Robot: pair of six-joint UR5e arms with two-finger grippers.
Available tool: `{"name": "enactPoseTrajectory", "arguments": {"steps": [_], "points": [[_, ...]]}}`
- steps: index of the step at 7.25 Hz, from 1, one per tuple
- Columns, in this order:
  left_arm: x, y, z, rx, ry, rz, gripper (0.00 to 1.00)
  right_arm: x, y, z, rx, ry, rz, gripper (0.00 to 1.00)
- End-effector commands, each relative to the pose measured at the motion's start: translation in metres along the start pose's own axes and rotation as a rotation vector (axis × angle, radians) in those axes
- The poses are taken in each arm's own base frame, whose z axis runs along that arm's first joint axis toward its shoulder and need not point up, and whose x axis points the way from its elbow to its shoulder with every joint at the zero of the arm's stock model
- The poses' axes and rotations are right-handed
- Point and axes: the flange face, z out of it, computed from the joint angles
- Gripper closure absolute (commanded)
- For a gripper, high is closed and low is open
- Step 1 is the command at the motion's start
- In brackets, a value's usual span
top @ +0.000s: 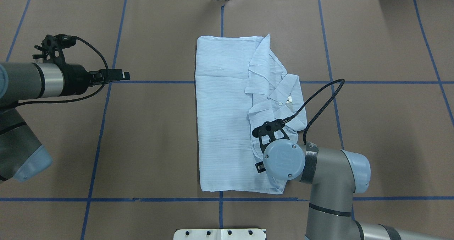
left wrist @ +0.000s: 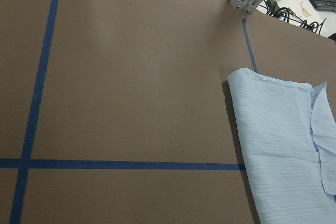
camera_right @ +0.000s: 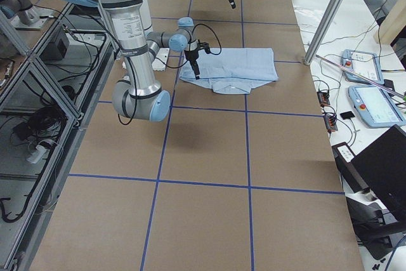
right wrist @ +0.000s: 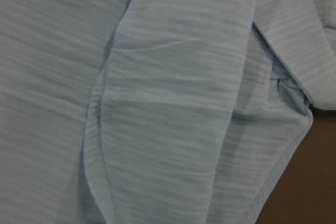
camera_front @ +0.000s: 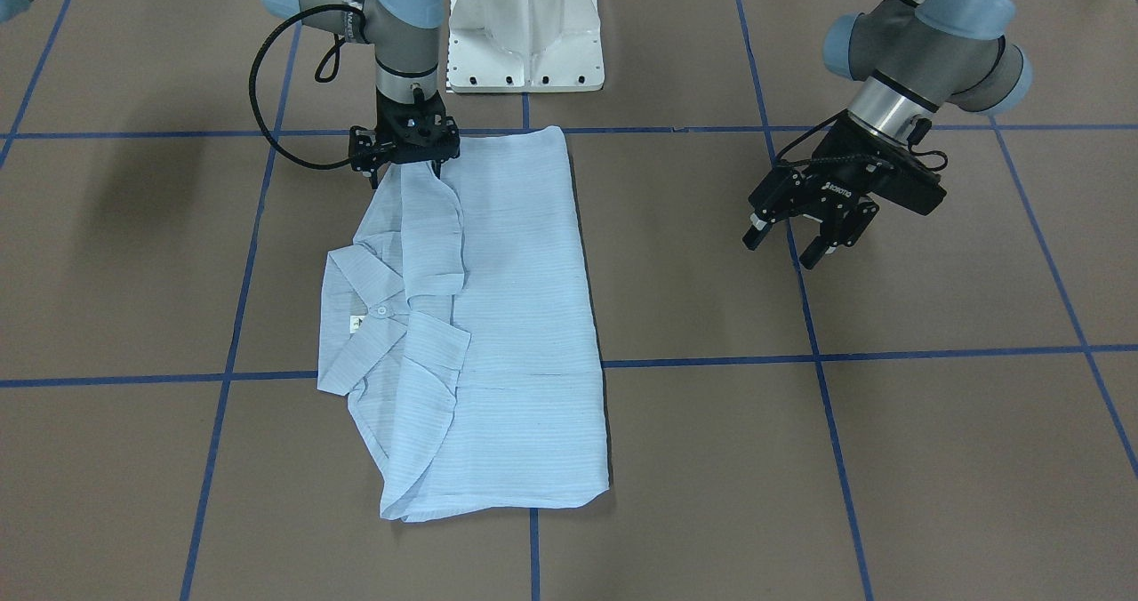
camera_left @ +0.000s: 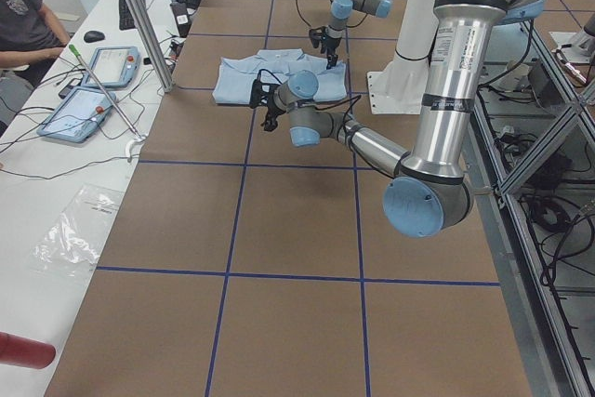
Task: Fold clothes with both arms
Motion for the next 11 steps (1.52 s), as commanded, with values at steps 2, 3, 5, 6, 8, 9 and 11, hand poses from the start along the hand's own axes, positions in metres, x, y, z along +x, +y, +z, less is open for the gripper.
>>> {"name": "enactPoseTrajectory", "arguments": {"steps": [2,3,5,6,8,9,11], "points": [[0.013,0.002,0.009,-0.008,0.017,0.004,0.00,0.031,-0.004,0.017,-0.003,0.051,-0.004,0.00],[0.016,0.002,0.010,-0.008,0.021,0.006,0.00,0.045,0.003,0.024,-0.013,0.070,-0.002,0.00],[0.018,-0.001,0.018,-0.009,0.020,0.005,0.00,0.080,0.025,0.027,-0.025,0.095,0.001,0.00],[0.022,-0.002,0.018,-0.007,0.026,0.007,0.00,0.106,0.043,0.018,-0.028,0.097,0.001,0.00],[0.023,-0.002,0.018,-0.006,0.029,0.007,0.00,0.118,0.051,0.017,-0.034,0.106,-0.001,0.00],[0.024,-0.002,0.018,-0.007,0.029,0.009,0.00,0.111,0.047,0.005,-0.026,0.077,0.000,0.00],[0.021,-0.002,0.021,-0.012,0.023,0.016,0.00,0.085,0.008,-0.035,0.055,-0.007,0.032,0.00]]}}
